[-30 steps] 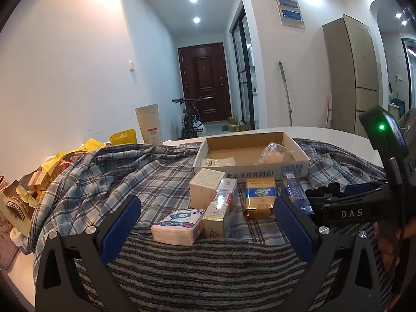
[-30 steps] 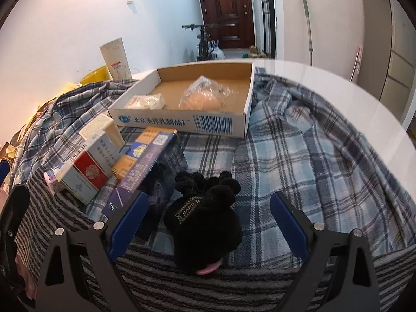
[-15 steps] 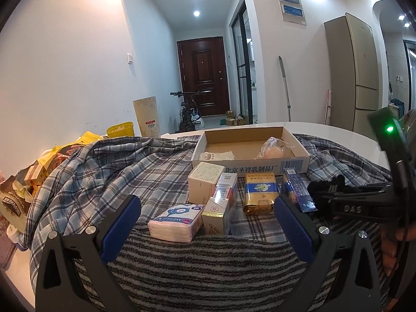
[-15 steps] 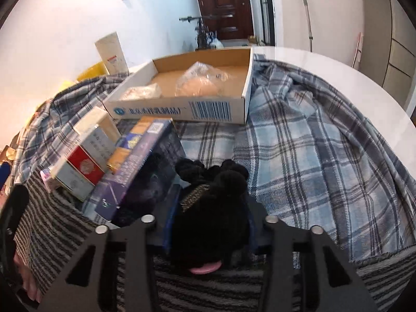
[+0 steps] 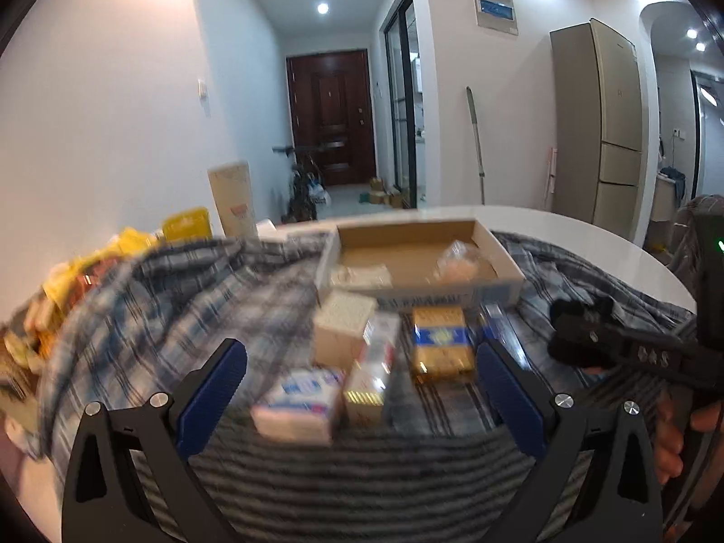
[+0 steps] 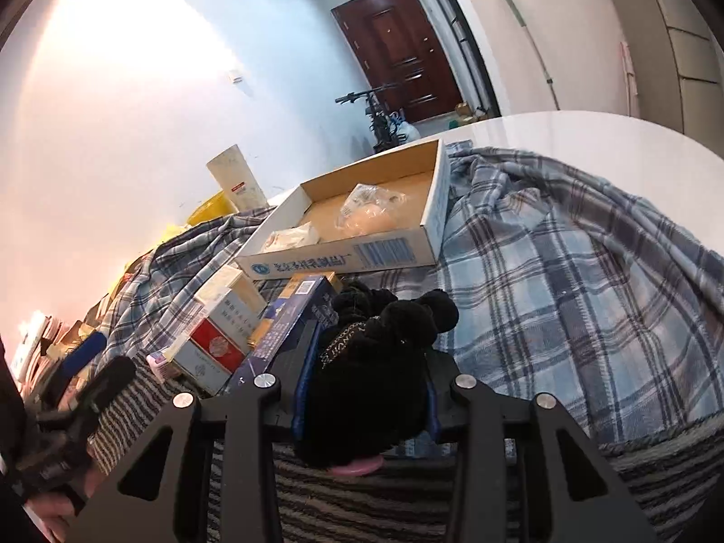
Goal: Organize objects
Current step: 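Grasp the white barcoded box with the left tool while the right tool holds the toy, then place the white box into the cardboard box with the left tool while the right tool carries the toy over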
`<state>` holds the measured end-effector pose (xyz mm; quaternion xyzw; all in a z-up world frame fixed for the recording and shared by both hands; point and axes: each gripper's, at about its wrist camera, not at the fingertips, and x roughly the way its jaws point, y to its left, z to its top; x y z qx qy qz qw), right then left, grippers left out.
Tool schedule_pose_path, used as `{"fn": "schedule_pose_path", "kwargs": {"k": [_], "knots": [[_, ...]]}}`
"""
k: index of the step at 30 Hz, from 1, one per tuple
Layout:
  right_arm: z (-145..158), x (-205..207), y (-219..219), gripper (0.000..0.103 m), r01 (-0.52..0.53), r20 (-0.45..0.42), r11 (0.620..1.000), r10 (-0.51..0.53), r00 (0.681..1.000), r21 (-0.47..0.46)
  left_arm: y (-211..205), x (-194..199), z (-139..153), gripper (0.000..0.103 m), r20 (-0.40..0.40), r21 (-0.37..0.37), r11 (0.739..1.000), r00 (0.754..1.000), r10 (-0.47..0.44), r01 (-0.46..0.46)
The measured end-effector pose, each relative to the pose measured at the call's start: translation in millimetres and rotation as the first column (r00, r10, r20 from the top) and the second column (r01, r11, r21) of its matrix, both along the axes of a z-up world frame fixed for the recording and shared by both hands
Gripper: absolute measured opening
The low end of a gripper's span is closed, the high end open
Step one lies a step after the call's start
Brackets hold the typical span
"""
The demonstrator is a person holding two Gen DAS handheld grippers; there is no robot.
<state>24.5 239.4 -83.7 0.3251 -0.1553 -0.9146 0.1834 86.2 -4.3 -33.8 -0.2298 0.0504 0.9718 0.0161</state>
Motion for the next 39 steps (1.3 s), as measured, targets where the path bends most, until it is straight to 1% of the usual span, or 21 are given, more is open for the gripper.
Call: {"fn": "schedule_pose_path", "kwargs": {"k": [2,3,4,5,6,8,10,12,14,15,16,17,19,20,22,24,29,32,34,37,39], "knots": [[1.1,2.1,-0.6,0.037,-0.004,-0.016,1.000,0.004,1.000,-0.003,-1.4,-7.6,5.6,0.100,-0.009,-0.018,1.000,1.000,-0.001,0.001],[1.7,2.7,0.1,0.037,-0.003,-0.022,1.000,0.003,1.000,-0.006,-2.9,-13.5,8.7,0.094,-0.006,-0.011,1.000,1.000,-0.011,0.011],[2.1,3.2,0.5,0.037,0.001,-0.026,1.000,-0.002,1.000,-0.011,-4.0,-19.6,10.2,0.090,0.007,-0.004,1.000,1.000,-0.022,0.022],[1.6,3.6,2.2,0.037,0.007,-0.025,1.000,-0.007,1.000,-0.014,-4.6,-24.9,10.7,0.090,0.021,0.002,1.000,0.999,-0.029,0.029],[0.9,2.4,2.7,0.037,0.010,-0.022,1.000,-0.011,1.000,-0.017,-5.1,-33.7,9.7,0.090,0.046,0.015,0.999,0.998,-0.044,0.044],[0.0,2.8,4.5,0.037,0.013,-0.023,1.000,-0.014,1.000,-0.024,-6.3,-46.7,5.0,0.084,0.085,0.034,0.998,0.995,-0.060,0.058],[0.3,3.5,5.4,0.037,0.011,-0.029,0.999,-0.012,0.999,-0.030,-6.5,-63.1,-3.6,0.069,0.152,0.058,0.995,0.984,-0.089,0.081],[0.9,4.3,6.1,0.037,0.005,-0.034,0.999,-0.006,0.999,-0.032,-5.4,-77.5,-16.3,0.069,0.227,0.082,0.992,0.967,-0.116,0.100],[0.8,4.1,6.4,0.037,0.000,-0.034,0.999,-0.001,0.999,-0.034,-4.7,-85.3,-28.5,0.067,0.275,0.109,0.989,0.952,-0.131,0.105],[0.7,4.2,6.7,0.037,0.000,-0.034,0.999,-0.001,0.999,-0.036,-5.1,-89.7,-34.2,0.064,0.300,0.123,0.987,0.944,-0.136,0.103],[0.5,4.2,6.9,0.037,-0.002,-0.036,0.999,0.001,0.999,-0.039,-6.8,-93.5,-39.7,0.056,0.324,0.139,0.986,0.936,-0.137,0.097],[0.5,4.7,7.1,0.037,-0.005,-0.039,0.999,0.003,0.999,-0.042,-7.8,-95.2,-41.7,0.051,0.334,0.146,0.985,0.932,-0.139,0.095],[0.5,4.7,7.1,0.037,-0.007,-0.042,0.999,0.005,0.999,-0.044,-9.5,-96.7,-44.6,0.038,0.344,0.170,0.980,0.926,-0.155,0.101],[0.6,5.0,7.5,0.037,-0.009,-0.042,0.999,0.007,0.999,-0.045,-9.7,-96.4,-45.1,0.035,0.344,0.177,0.978,0.925,-0.163,0.106],[0.5,4.6,7.6,0.037,-0.014,-0.040,0.999,0.012,0.999,-0.047,-8.5,-93.6,-44.4,0.025,0.335,0.197,0.971,0.921,-0.198,0.138],[0.2,4.4,7.6,0.037,-0.016,-0.041,0.999,0.014,0.999,-0.047,-6.6,-88.7,-40.6,0.025,0.314,0.197,0.967,0.924,-0.217,0.160],[2.8,8.7,8.0,0.037,-0.019,-0.065,0.999,0.016,0.998,-0.051,3.9,-70.7,-18.1,0.025,0.234,0.135,0.971,0.946,-0.224,0.197],[4.4,9.9,7.5,0.037,-0.024,-0.072,0.998,0.020,0.997,-0.050,7.0,-61.0,2.1,0.025,0.179,0.148,0.965,0.954,-0.239,0.214],[5.6,5.4,5.2,0.037,-0.024,-0.044,0.999,0.022,0.999,-0.036,8.3,-57.1,18.5,0.025,0.123,0.164,0.961,0.962,-0.244,0.223],[11.5,-1.9,6.3,0.037,0.008,-0.011,1.000,-0.009,1.000,-0.028,10.4,-63.1,42.7,0.025,0.045,0.179,0.960,0.973,-0.227,0.216],[21.7,-8.0,9.7,0.037,0.009,0.000,0.999,-0.009,1.000,-0.043,11.3,-72.1,54.1,0.025,0.022,0.199,0.955,0.973,-0.228,0.219]]}}
